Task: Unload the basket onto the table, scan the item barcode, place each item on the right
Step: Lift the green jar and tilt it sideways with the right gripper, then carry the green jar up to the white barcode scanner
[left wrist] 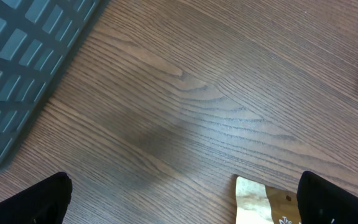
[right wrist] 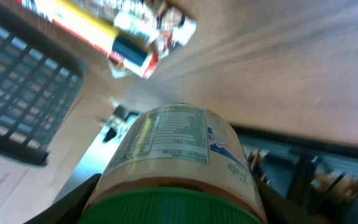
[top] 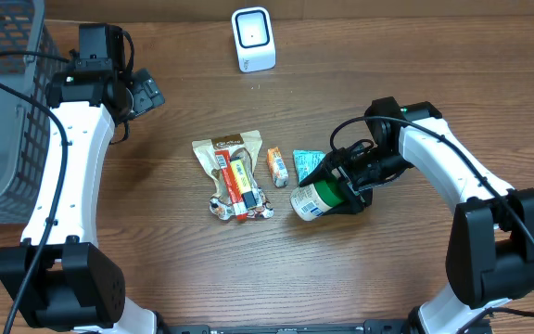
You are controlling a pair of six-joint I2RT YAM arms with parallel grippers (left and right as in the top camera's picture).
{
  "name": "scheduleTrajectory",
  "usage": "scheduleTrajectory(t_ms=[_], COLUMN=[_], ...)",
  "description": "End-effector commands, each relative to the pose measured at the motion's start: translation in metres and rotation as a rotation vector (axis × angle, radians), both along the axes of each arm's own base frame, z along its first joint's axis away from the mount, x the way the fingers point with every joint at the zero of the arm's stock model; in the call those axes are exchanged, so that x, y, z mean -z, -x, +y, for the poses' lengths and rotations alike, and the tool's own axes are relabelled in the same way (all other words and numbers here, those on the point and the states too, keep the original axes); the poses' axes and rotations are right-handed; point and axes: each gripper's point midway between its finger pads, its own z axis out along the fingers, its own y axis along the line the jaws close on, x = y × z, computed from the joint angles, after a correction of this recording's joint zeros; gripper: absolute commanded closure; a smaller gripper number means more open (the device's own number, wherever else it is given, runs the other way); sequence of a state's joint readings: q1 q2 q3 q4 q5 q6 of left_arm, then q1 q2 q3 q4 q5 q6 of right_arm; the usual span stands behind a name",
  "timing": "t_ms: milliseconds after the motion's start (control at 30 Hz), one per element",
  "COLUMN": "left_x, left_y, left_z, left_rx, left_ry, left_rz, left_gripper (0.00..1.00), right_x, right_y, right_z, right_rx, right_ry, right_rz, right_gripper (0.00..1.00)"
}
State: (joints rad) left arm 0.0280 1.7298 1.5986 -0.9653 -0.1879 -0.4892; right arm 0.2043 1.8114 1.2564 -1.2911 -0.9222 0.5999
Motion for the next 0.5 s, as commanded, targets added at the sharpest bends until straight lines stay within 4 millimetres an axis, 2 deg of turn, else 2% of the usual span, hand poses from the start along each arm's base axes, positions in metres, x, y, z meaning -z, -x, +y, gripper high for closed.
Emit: scheduleTrajectory(t_ms=[0, 267, 467], left_x=[-0.006, -0.006, -0.006], left_y=[0.000, 0.000, 0.000], left_z=[0.002, 0.002, 0.002], left_rx=[0.013, 0.013, 0.014], left_ry=[-0.012, -0.012, -0.012], left_rz=[-0.011, -0.011, -0.010], left_gripper=[0.00, 0.00, 0.00], right_x=[0.009, 0.039, 0.052], right_y=[-0.012, -0.037, -0.055], right_z=[-0.011, -0.040, -0.060], right_rx=[-0.019, -0.047, -0.086], right_ry=[0.098, 0.320, 0.452], right_rz=[-0.086, -0.236, -0.349], right_gripper=[0.55, 0.55, 0.56])
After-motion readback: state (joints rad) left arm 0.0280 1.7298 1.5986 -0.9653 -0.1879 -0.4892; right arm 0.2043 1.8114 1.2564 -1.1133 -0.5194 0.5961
